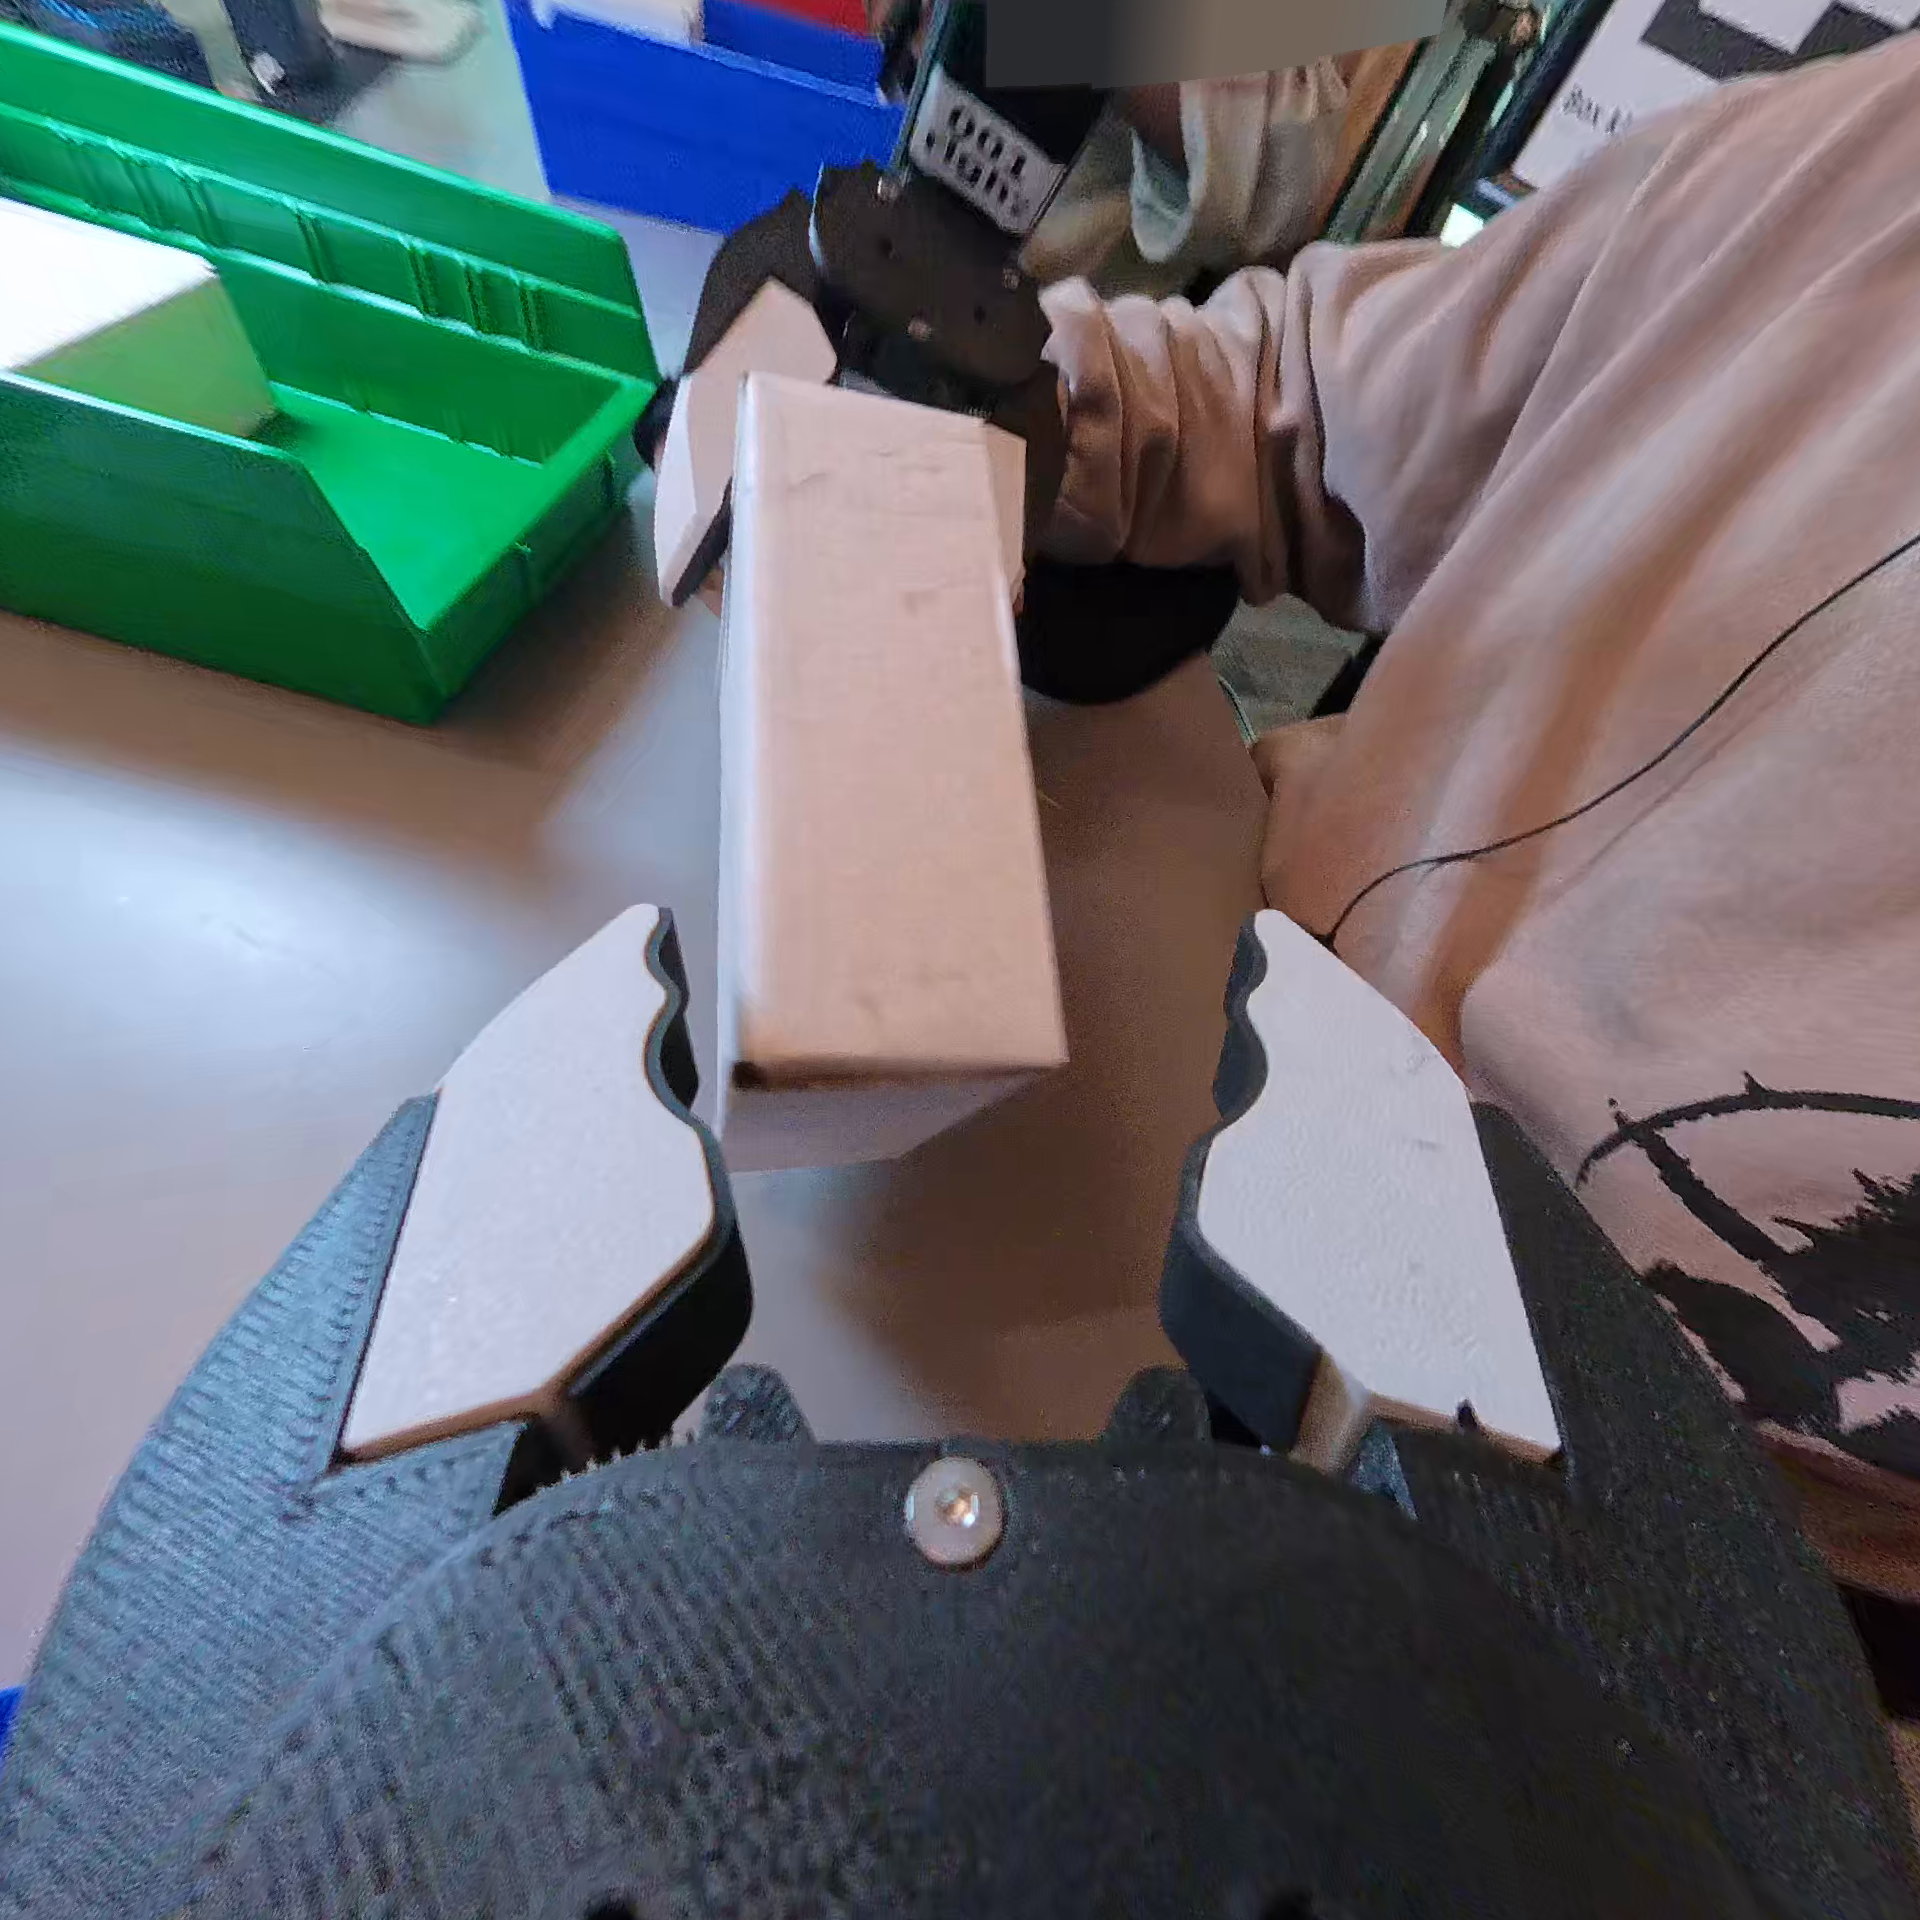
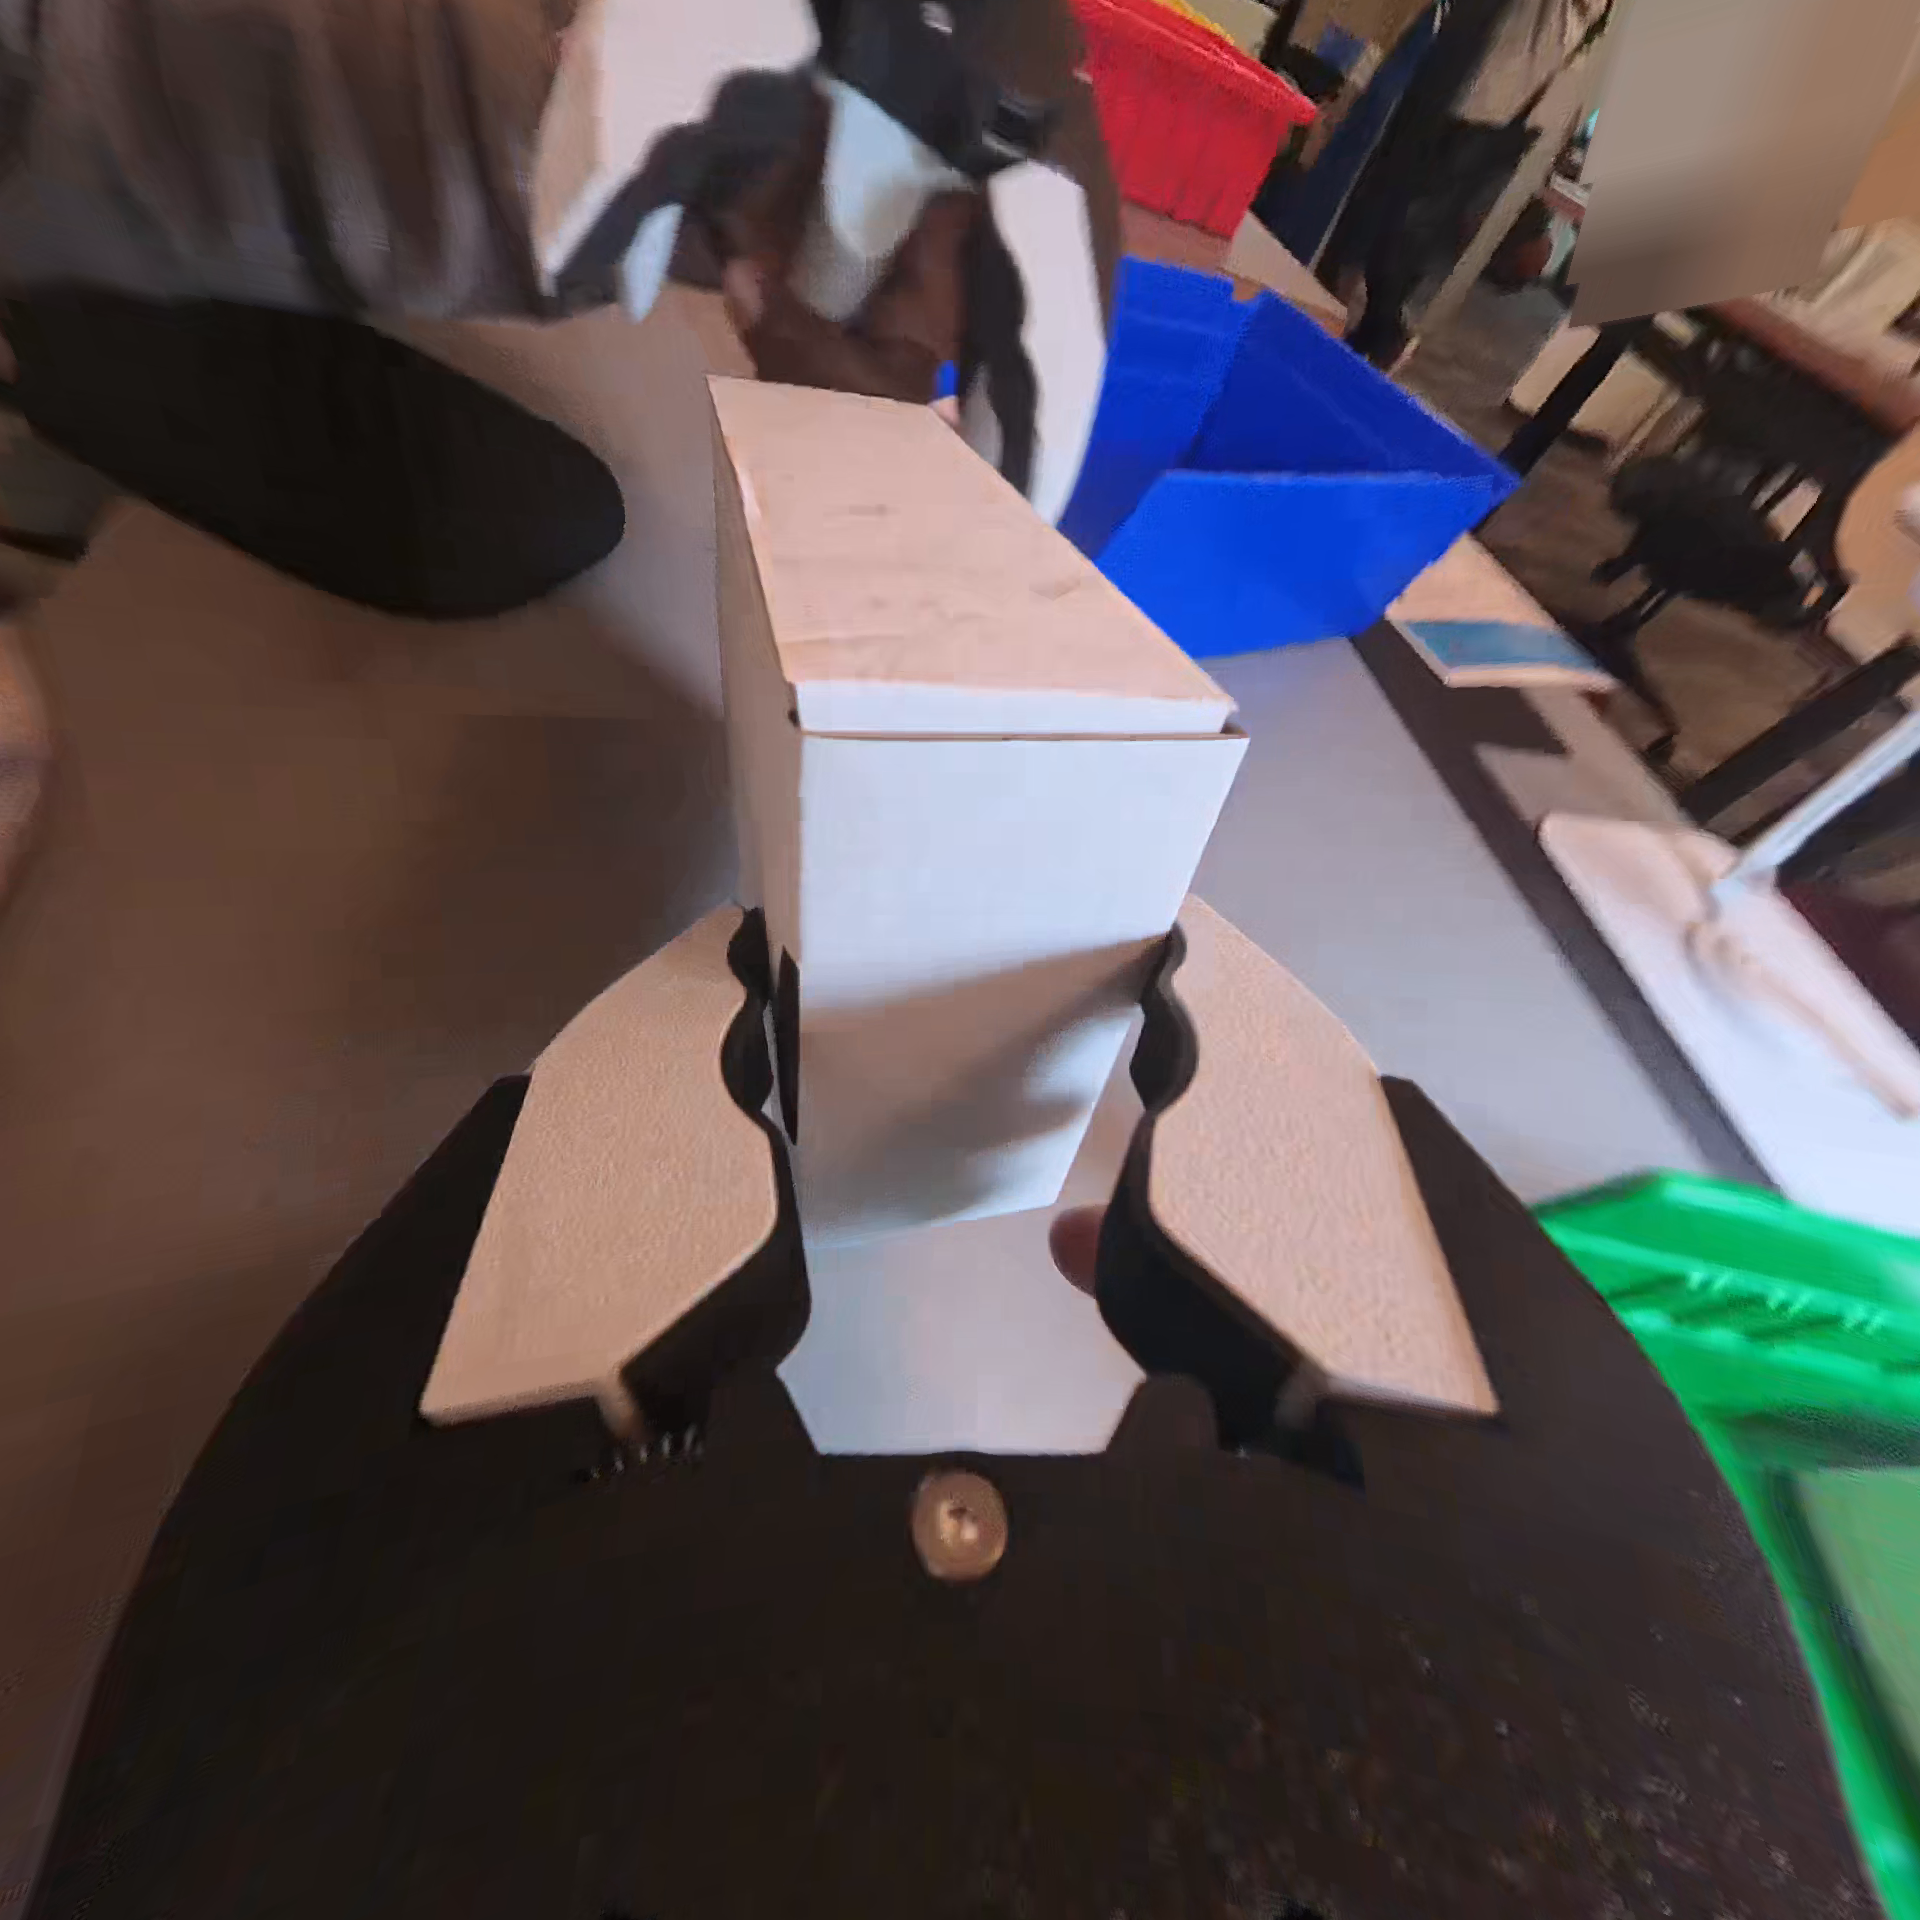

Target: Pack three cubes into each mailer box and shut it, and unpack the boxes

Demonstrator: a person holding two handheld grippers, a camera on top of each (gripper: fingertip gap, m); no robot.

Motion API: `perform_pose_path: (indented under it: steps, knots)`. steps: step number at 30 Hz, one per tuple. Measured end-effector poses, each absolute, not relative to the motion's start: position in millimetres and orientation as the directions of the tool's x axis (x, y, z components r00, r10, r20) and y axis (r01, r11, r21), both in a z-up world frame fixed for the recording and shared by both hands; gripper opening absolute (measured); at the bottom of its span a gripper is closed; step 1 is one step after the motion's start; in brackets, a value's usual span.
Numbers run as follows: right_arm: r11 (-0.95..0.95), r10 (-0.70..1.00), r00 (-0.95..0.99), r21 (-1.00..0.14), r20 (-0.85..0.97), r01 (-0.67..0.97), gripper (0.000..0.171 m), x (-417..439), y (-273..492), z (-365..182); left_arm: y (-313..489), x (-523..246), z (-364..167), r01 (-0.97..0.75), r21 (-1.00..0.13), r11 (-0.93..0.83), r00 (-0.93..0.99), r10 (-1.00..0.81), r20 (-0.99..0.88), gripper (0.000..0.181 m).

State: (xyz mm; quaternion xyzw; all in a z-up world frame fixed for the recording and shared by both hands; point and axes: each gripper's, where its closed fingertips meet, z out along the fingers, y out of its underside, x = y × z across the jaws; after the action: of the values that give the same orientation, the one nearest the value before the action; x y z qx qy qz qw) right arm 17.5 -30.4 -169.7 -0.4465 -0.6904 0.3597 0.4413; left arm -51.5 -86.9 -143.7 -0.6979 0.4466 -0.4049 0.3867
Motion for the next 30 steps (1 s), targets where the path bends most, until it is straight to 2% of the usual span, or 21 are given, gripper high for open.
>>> perform_pose_path:
  steps: [1,5,7,10,13,15,20,22,24,26,30]
  knots:
    - [0.276,0.955,-0.196,-0.91,0.223,0.31,0.068,20.4,-24.6,-174.6,-85.2,-52.4,-144.7,-0.274,-0.915,-0.296,0.303,-0.929,0.21,0.099]
    - [0.136,0.979,-0.19,-0.932,0.074,0.336,0.068,25.7,-15.7,-191.6,-58.9,-54.5,-172.9,-0.261,-0.928,-0.268,0.516,-0.851,0.101,0.091]
    - [0.125,0.978,-0.202,-0.934,0.059,0.335,0.068,23.7,-17.9,-193.4,-57.8,-45.6,-190.8,-0.315,-0.905,-0.287,0.529,-0.844,0.084,0.094]
    - [0.145,0.974,-0.215,-0.912,0.065,0.383,0.068,27.7,-16.9,-203.6,-55.8,-42.7,-186.6,-0.282,-0.923,-0.261,0.54,-0.839,0.072,0.075]
    - [0.178,0.968,-0.237,-0.89,0.082,0.419,0.067,31.5,-22.1,-214.3,-58.0,-33.2,-197.5,-0.252,-0.917,-0.311,0.54,-0.831,0.133,0.083]
    - [0.18,0.963,-0.263,-0.875,0.063,0.449,0.067,31.3,-28.6,-220.1,-61.6,-26.2,-211.3,-0.329,-0.903,-0.275,0.542,-0.838,0.058,0.082]
    - [0.207,0.959,-0.271,-0.854,0.081,0.477,0.069,33.5,-28.5,-221.7,-62.6,-22.2,-200.1,-0.355,-0.915,-0.191,0.558,-0.829,-0.043,0.079]
    - [0.226,0.964,-0.234,-0.859,0.128,0.46,0.076,35.5,-20.3,-205.4,-61.9,-24.5,-200.6,-0.373,-0.904,-0.209,0.573,-0.818,-0.047,0.079]
    - [0.255,0.964,-0.181,-0.868,0.195,0.425,0.076,39.8,-12.1,-177.0,-60.8,-27.9,-200.6,-0.359,-0.898,-0.255,0.6,-0.8,-0.012,0.079]
    - [0.333,0.943,-0.141,-0.853,0.302,0.401,0.07,42.7,-11.5,-149.0,-59.3,-29.0,-200.4,-0.337,-0.889,-0.309,0.626,-0.779,0.034,0.078]
    - [0.546,0.834,-0.2,-0.711,0.515,0.443,0.053,30.3,-35.7,-133.1,-57.6,-22.8,-197.5,-0.3,-0.862,-0.409,0.661,-0.74,0.121,0.078]
